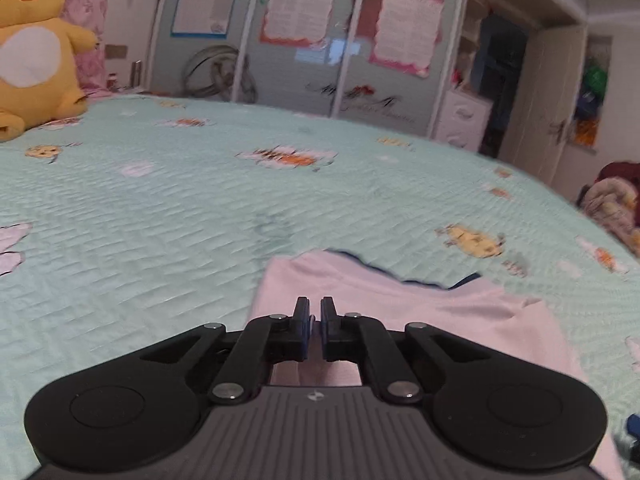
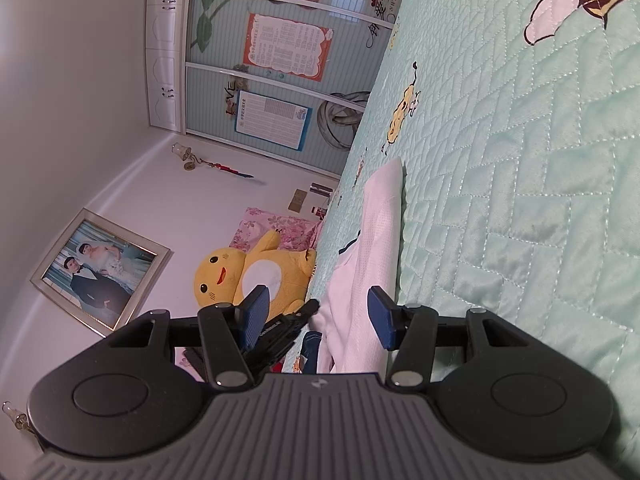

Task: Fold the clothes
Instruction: 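Move the left gripper over the shirt and grasp the navy trim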

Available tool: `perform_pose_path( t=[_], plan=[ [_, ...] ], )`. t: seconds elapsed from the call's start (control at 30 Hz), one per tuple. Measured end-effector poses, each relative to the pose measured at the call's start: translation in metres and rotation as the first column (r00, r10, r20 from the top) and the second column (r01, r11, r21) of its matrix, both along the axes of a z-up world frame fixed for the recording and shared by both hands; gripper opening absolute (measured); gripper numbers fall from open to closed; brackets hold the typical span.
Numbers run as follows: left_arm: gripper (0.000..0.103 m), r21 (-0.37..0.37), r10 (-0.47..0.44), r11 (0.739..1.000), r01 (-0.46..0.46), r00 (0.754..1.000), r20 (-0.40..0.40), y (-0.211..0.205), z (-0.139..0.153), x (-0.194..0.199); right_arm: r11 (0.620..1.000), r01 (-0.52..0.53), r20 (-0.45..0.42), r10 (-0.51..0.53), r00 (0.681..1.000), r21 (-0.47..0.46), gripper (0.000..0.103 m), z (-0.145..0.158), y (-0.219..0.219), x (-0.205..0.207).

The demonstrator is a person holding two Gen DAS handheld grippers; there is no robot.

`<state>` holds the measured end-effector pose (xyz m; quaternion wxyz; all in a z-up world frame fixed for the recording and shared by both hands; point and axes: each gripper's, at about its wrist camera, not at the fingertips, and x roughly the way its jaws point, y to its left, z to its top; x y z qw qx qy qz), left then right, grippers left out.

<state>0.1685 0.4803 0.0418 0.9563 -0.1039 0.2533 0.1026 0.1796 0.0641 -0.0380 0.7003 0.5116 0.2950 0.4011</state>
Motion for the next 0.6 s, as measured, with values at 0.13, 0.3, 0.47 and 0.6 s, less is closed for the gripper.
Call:
perform_pose_path(
  t=[0.13,0.3,0.47,0.6],
  plan=[
    [0.003,0.016,0.016,1.000,-0.015,0.999,-0.035,-0.005,-0.007,-0.001,1.000,0.000,0.001,0.000,1.000,-0.002,0.055,0.001,0.000,0.000],
    [0.003,0.061,0.066,0.996,-0.064,0.997,-0.038,-0.010,-0.004,-0.007,1.000,0.000,0.003,0.000,1.000,-0.003,0.055,0.000,0.000,0.001],
    [0.003,0.046,0.091,0.995,-0.089,0.995,-0.031,-0.010,-0.002,-0.017,1.000,0.000,0.003,0.000,1.000,-0.004,0.055,-0.001,0.001,0.002],
    [0.003,0.051,0.081,0.996,-0.078,0.996,-0.049,-0.010,-0.005,-0.017,1.000,0.000,0.005,0.000,1.000,-0.006,0.055,-0.001,0.001,0.002]
  ],
)
